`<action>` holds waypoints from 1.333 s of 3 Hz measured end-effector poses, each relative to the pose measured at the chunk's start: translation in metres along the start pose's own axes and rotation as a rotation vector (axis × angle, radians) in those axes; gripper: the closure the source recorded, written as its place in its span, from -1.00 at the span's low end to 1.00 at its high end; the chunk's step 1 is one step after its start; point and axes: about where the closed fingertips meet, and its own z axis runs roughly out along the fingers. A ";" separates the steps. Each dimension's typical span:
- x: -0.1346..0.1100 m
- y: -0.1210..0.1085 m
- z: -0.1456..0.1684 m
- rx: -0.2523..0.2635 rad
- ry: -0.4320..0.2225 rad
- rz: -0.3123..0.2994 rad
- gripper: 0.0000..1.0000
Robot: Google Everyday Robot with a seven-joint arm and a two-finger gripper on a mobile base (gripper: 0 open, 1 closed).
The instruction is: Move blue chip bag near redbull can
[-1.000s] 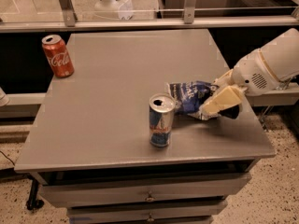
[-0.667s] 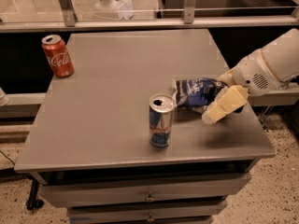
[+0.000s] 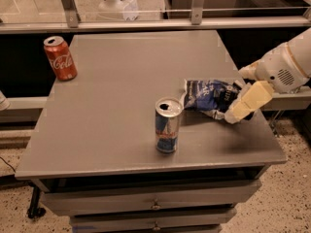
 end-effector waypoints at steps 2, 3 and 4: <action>0.009 -0.086 -0.071 0.154 -0.123 -0.094 -1.00; 0.005 -0.115 -0.100 0.223 -0.216 -0.169 -1.00; -0.001 -0.118 -0.106 0.236 -0.226 -0.184 -1.00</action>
Offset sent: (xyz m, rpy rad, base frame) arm 0.0895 -0.1394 0.0839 0.0822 -0.4042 -0.0167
